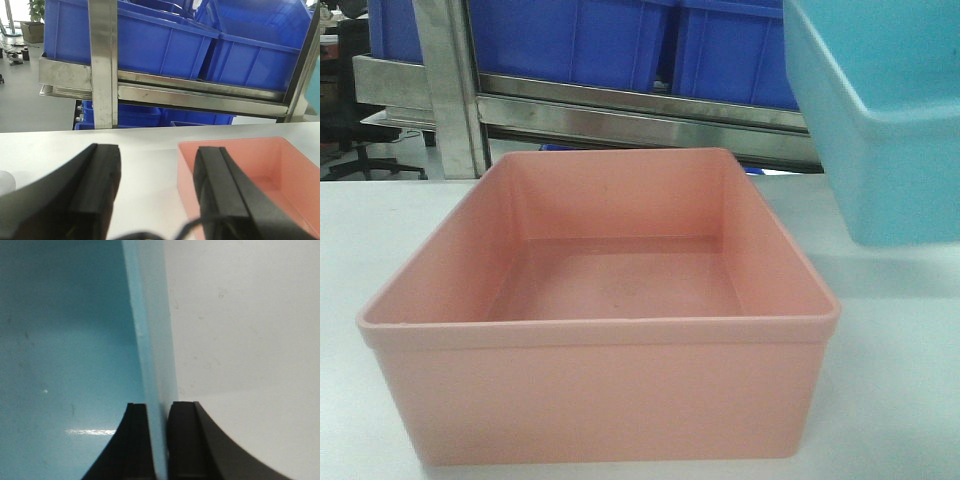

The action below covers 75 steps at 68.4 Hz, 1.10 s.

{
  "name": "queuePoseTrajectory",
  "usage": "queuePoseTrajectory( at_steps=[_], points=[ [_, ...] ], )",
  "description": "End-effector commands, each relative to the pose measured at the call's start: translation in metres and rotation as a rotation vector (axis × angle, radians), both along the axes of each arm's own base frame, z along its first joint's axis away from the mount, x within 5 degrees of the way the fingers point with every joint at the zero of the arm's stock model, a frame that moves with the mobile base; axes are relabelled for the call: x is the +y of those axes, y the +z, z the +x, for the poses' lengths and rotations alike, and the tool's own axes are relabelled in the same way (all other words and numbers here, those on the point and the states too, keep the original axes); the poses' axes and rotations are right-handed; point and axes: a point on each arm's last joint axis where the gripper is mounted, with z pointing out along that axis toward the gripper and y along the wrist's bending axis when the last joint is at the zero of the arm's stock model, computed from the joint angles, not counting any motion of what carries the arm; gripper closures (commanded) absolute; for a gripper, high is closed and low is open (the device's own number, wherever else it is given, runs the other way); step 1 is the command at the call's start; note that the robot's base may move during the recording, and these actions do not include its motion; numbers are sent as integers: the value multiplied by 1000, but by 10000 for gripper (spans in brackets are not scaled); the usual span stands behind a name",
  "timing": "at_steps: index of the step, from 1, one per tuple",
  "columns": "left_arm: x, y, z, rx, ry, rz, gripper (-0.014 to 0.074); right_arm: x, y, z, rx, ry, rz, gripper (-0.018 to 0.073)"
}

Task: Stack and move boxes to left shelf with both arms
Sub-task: 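Lift the light-blue box with the right gripper onto the pink box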

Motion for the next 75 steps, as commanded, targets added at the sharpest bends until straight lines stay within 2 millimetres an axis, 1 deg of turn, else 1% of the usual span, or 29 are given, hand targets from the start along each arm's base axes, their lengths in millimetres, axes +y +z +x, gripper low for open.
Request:
queuePoseTrajectory(
  at_steps=[1, 6, 13, 23, 34, 53, 62, 75],
  points=[
    [2, 17, 0, -100, 16, -36, 334, 16, 53, -15, -188, -65, 94, 503],
    [2, 17, 0, -100, 16, -36, 334, 28, 58, -20, -175, -57, 123, 503],
    [2, 17, 0, -100, 16, -36, 334, 47, 60, -24, -128, -47, 174, 503],
    [2, 17, 0, -100, 16, -36, 334, 84, 59, -25, -77, 20, 221, 503],
    [2, 17, 0, -100, 16, -36, 334, 125, 58, -24, -60, 87, 258, 503],
    [2, 17, 0, -100, 16, -36, 334, 187, 44, -22, 13, 157, 302, 503],
    [2, 17, 0, -100, 16, -36, 334, 206, 33, -18, 51, 173, 311, 503],
    [2, 17, 0, -100, 16, -36, 334, 227, 17, -11, 83, 185, 275, 503]
  ],
)
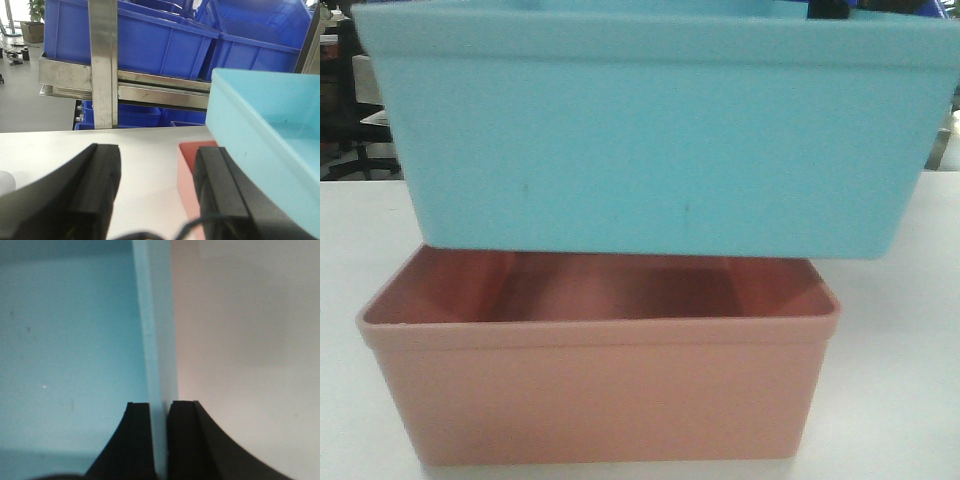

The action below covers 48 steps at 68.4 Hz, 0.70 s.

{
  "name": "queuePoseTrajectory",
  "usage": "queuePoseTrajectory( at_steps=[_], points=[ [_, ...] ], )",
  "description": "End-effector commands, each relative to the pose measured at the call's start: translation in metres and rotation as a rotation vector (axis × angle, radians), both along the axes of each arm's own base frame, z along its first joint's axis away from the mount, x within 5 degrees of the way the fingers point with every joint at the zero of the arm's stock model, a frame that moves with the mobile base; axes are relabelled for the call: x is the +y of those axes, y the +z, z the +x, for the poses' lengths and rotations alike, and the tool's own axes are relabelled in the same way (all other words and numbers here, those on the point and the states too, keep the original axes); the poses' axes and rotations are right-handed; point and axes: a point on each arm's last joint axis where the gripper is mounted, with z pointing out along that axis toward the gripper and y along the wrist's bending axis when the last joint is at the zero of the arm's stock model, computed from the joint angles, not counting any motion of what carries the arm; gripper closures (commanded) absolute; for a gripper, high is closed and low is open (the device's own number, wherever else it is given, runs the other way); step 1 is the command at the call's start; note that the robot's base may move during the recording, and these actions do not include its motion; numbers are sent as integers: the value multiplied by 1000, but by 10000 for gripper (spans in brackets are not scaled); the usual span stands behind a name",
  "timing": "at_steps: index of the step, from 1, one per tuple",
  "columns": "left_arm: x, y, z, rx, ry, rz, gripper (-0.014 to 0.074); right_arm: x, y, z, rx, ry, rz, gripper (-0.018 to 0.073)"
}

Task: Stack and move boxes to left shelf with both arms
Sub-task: 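Lift the light-blue box with the right gripper onto the pink box, then release the light-blue box and lower both grippers to the stack's walls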

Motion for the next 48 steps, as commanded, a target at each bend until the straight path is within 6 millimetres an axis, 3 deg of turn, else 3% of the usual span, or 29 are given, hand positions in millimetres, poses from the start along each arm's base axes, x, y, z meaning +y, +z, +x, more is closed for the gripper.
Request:
queuePoseTrajectory(
  at_steps=[1, 28, 48],
  points=[
    [2, 17, 0, -100, 16, -36, 334, 7, 32, -5, -135, -28, 83, 503],
    [2, 17, 0, -100, 16, -36, 334, 30, 16, 0, -115, 20, 73, 503],
    [2, 17, 0, -100, 16, -36, 334, 35, 6, 7, -112, 29, 68, 503]
  ],
)
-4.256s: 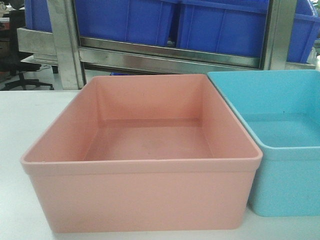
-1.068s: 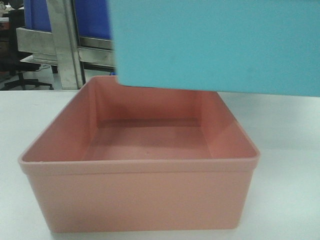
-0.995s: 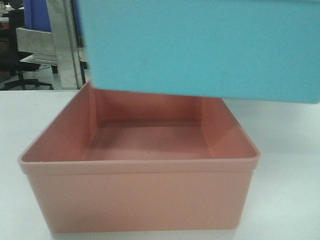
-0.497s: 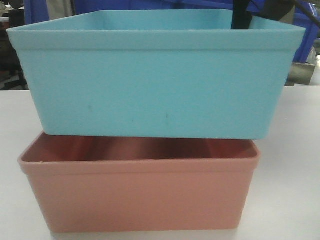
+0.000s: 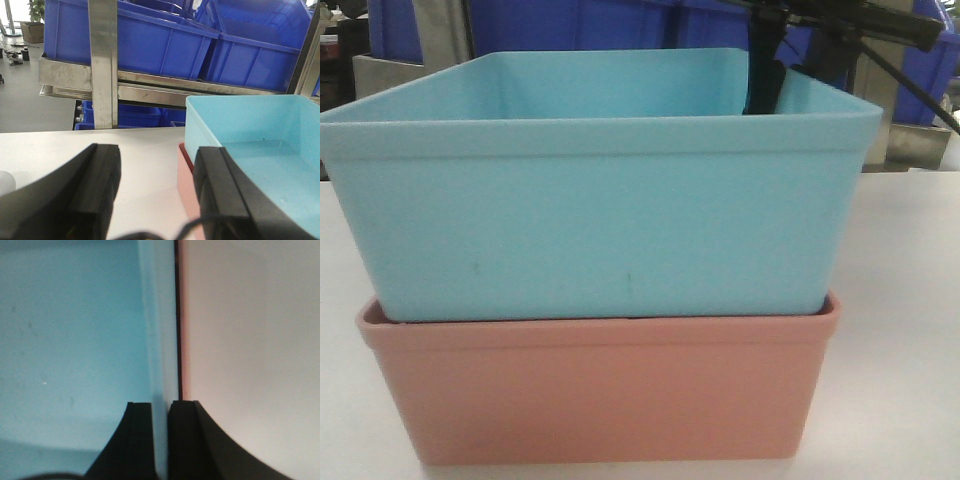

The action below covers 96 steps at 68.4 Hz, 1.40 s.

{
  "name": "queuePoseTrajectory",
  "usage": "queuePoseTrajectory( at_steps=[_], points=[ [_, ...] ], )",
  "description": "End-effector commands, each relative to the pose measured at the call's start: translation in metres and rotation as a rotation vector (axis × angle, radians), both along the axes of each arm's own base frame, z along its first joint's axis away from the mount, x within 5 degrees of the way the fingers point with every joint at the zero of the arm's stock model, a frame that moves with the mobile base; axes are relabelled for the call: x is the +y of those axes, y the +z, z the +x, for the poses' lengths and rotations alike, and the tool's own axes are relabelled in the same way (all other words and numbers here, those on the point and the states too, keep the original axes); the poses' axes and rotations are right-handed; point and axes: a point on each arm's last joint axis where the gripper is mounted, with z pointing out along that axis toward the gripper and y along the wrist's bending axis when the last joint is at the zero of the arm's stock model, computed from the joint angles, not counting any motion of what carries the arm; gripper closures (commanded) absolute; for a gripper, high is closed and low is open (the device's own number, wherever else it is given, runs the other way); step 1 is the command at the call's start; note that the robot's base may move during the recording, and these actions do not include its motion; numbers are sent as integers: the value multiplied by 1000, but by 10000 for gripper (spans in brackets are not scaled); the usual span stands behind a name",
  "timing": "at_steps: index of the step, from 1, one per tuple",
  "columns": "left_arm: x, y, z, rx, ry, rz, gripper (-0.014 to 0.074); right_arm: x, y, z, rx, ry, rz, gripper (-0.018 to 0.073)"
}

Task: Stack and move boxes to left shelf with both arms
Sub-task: 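Release the light-blue box and lower both grippers to the stack's walls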

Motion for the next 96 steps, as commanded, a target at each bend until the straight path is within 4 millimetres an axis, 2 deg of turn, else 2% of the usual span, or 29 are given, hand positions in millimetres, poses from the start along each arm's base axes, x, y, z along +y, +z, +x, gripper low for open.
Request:
queuePoseTrajectory(
  at_steps=[1, 55, 61, 72, 75, 96],
  points=[
    [2, 17, 0, -100, 16, -36, 334, 1, 37, -4, -131, -13, 98, 503],
    [2, 17, 0, -98, 16, -36, 334, 6, 2, 12, -79, 37, 10, 496],
    [2, 17, 0, -98, 16, -36, 334, 7, -1, 14, -73, 44, 4, 426],
    [2, 17, 0, -98, 16, -36, 334, 7, -2, 15, -79, 43, -2, 201],
    [2, 17, 0, -98, 16, -36, 334, 7, -2, 15, -87, 42, -5, 168],
    [1, 17, 1, -96, 16, -35, 334, 2, -3, 17, -106, 49, -58, 154]
  ],
)
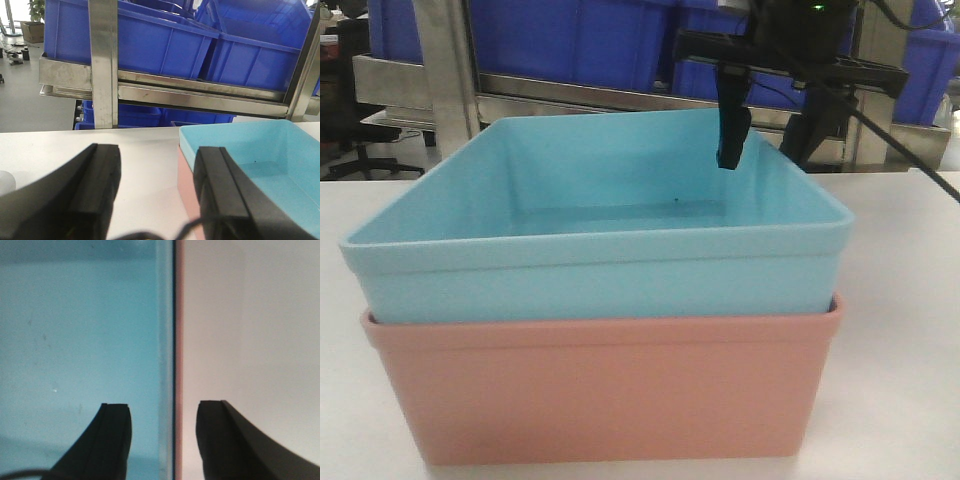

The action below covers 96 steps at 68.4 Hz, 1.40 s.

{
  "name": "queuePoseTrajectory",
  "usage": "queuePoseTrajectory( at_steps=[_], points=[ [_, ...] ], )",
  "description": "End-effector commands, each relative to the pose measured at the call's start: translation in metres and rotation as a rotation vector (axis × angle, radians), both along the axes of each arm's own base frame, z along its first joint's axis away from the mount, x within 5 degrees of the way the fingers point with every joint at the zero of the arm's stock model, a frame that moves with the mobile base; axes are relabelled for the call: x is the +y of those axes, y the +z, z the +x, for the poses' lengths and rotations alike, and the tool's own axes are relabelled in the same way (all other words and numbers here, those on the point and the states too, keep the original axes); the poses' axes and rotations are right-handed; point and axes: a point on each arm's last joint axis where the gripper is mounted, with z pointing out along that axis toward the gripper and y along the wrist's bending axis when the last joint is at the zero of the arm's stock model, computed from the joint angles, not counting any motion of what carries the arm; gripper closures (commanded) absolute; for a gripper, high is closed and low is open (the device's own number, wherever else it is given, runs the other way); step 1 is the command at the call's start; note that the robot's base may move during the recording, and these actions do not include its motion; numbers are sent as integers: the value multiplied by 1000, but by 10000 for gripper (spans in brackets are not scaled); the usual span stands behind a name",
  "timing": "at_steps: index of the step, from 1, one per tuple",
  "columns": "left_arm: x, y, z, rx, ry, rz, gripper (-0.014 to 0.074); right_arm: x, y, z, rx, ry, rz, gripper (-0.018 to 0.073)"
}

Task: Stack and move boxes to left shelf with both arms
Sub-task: 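Release the light-blue box and lower both grippers to the stack's walls, then grip both stacked boxes' walls with the left and right grippers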

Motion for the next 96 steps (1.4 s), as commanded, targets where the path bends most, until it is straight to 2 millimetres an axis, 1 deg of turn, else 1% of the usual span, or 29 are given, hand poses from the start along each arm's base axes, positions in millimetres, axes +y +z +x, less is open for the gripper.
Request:
queuePoseTrajectory(
  at_steps=[1, 12, 22, 27, 32, 34, 39, 41, 47, 49, 56, 63, 71, 76, 85, 89, 96],
  points=[
    [1, 17, 1, -96, 16, -35, 334, -5, 33, -5, -106, 15, 0, 154],
    [1, 19, 0, -69, 8, -50, 334, -12, 33, -8, -91, 1, -78, 154],
    [-7, 28, 8, 118, -45, -39, 334, -8, 43, -17, -104, 3, -87, 154],
    [-11, 34, 16, 213, -67, -13, 334, -3, 49, -22, -121, 14, -76, 154],
    [-17, 39, 30, 309, -83, -1, 334, -1, 50, -25, -117, 21, -77, 154],
    [-19, 45, 35, 332, -89, 5, 334, -1, 50, -25, -108, 22, -81, 154],
    [-25, 50, 52, 426, -106, 31, 334, -2, 47, -27, -87, 23, -92, 154],
    [-27, 57, 59, 446, -113, 38, 333, -2, 46, -28, -79, 24, -95, 154],
    [-38, 62, 85, 557, -139, 71, 333, -3, 43, -29, -68, 25, -101, 154],
    [-40, 66, 91, 565, -143, 74, 332, -3, 42, -29, -66, 25, -101, 154],
    [-48, 68, 118, 631, -153, 92, 311, -3, 39, -29, -61, 25, -104, 154],
    [-57, 65, 142, 713, -172, 90, 278, -3, 36, -30, -51, 26, -107, 154],
    [-65, 61, 164, 832, -160, 28, 279, -3, 34, -31, -44, 26, -103, 154],
    [-70, 53, 179, 905, -146, 6, 279, -3, 33, -33, -43, 24, -90, 154],
    [-83, 44, 192, 964, -147, -11, 279, -3, 29, -36, -32, 23, -83, 154],
    [-89, 40, 195, 983, -133, -7, 283, -3, 25, -37, -22, 24, -87, 154],
    [-102, 28, 196, 1032, -80, 27, 283, 0, 19, -39, -15, 35, -90, 154]
  ],
)
